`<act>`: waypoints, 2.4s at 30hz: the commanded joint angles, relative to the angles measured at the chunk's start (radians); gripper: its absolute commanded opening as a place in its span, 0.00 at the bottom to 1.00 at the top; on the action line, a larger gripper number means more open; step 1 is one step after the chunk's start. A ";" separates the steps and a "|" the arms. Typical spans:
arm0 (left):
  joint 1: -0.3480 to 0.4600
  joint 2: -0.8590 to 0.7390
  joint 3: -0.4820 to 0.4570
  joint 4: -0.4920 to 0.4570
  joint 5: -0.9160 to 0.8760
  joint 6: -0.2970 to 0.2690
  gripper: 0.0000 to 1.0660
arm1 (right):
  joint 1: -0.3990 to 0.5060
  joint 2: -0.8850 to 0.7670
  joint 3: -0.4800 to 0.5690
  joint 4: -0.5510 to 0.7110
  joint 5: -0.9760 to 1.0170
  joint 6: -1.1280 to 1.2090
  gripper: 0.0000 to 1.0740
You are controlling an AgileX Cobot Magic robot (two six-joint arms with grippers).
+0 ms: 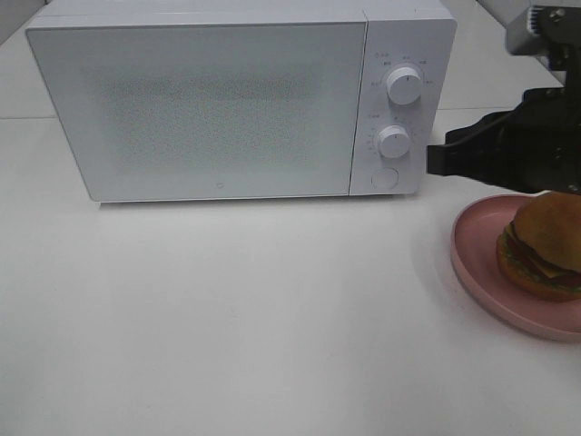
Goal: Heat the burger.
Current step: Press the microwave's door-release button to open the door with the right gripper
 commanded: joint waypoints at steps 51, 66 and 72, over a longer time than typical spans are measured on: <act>-0.002 -0.022 0.004 -0.009 -0.015 0.000 0.00 | 0.101 0.639 -0.069 0.284 -0.654 1.255 0.00; -0.002 -0.022 0.004 -0.009 -0.015 0.000 0.00 | 0.100 0.668 -0.146 0.387 -0.651 1.190 0.00; -0.002 -0.022 0.004 -0.009 -0.015 0.000 0.00 | 0.100 0.697 -0.186 0.395 -0.647 1.200 0.00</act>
